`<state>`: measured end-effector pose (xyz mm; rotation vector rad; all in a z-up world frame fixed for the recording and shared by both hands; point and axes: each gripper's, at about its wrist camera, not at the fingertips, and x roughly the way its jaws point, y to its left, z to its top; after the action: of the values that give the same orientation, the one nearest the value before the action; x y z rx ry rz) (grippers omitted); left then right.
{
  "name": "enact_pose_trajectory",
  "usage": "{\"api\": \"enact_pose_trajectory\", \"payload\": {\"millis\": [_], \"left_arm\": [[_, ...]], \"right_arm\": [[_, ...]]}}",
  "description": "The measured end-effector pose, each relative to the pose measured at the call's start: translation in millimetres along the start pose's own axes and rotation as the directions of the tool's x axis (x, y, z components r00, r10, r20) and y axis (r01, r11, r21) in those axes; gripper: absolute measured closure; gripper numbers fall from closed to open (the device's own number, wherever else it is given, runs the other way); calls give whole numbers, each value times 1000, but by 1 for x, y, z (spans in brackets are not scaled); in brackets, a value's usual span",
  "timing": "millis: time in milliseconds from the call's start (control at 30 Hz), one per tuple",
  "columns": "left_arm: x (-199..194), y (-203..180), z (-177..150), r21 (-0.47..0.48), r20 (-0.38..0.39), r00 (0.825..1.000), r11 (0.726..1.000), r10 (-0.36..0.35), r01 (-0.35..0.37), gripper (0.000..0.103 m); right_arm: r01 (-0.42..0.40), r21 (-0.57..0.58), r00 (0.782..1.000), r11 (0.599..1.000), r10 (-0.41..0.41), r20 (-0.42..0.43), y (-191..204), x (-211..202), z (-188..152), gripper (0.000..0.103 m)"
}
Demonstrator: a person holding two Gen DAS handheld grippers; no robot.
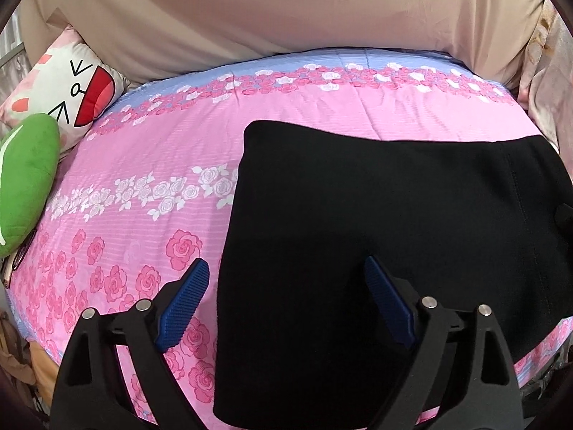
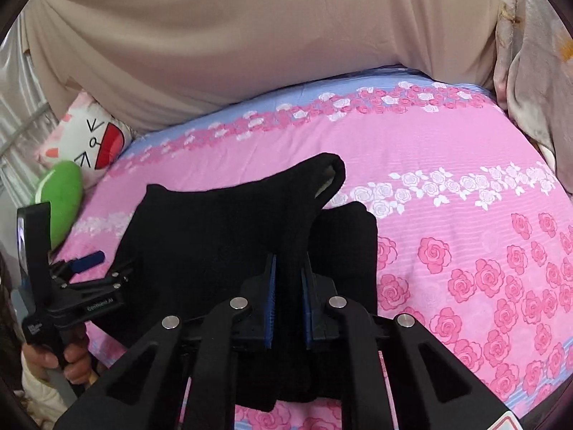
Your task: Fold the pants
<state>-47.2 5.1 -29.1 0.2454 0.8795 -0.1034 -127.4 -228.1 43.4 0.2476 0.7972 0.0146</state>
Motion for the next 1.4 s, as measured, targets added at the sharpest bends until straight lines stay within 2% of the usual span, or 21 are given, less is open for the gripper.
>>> {"api": "enact_pose_trajectory", "payload": {"millis": [67,100,200,233,267,333,367,533,667,700,767,933,1033,1067,1100,1133,1167,1200,1267,1300,1400], "left_arm": [[1,0,0,0,-5,1000,1000,-1,1,13],[2,-1,-1,1,-10,1000,1000,-2,2,13],[1,0,-1,6,-11,1000,1000,8,-8,12],[1,0,-1,5,-13,1000,1000,8,-8,12],[0,0,-2,2,-15,1000,1000,3,-3,12],[-3,1,-2,2,-15,1000,1000,-3,3,12],[-6,1,-2,5,-13,1000,1000,-10,10,12],[-32,2,-14,36,19,996,996,-87,86,9],[-51,-19,-24,129,45,987,981,-154,147,7],[-54,-28,-26,161,49,984,974,-169,159,7],[-56,-40,-30,206,47,981,963,-186,173,7],[-54,-74,-30,281,33,966,930,-257,238,7],[-50,-87,-16,280,71,959,928,-273,244,8],[-47,-90,-11,269,66,958,929,-280,253,17],[-43,-90,-5,251,55,947,923,-316,293,46],[-34,-87,1,217,25,938,917,-347,334,61],[-24,-84,6,174,-13,931,916,-365,361,86],[-12,-78,12,113,-50,922,915,-385,388,96],[-2,-60,21,24,-54,911,911,-409,411,98],[-2,-53,22,4,-43,908,909,-417,418,98],[-7,-38,29,-14,-2,915,915,-403,403,98]], "right_arm": [[74,1,996,997,-74,-52,-8,17,-7,76],[63,25,996,998,-61,-70,-13,21,-11,76],[-13,101,999,995,16,-33,-20,3,-14,70],[-29,101,1000,995,30,-8,-20,-8,-14,64],[-34,96,999,995,33,7,-19,-15,-14,54],[-56,52,998,997,56,14,-15,-31,-19,44],[-60,30,998,998,59,11,-13,-37,-23,43],[-78,-17,997,997,77,-22,-7,-49,-48,43],[-92,-22,995,995,92,-27,-6,-37,-51,43],[-117,-24,992,993,115,-49,-5,-28,-50,46],[-134,-27,988,991,132,-77,-7,-18,-48,70],[-207,-55,978,977,206,-23,4,-28,-18,81],[-293,-70,956,954,294,3,17,-34,4,84],[-319,-69,947,945,321,6,20,-34,10,84],[-340,-72,940,938,341,4,24,-33,14,84],[-361,-84,932,929,362,-8,27,-29,19,82],[-362,-85,932,928,363,-12,27,-27,21,80],[-350,-78,937,934,350,-10,25,-25,23,78],[-330,-31,944,944,330,15,10,-26,22,62],[-311,-10,950,950,312,27,2,-28,20,58],[-166,0,986,986,166,4,-19,-30,1,53]]}}
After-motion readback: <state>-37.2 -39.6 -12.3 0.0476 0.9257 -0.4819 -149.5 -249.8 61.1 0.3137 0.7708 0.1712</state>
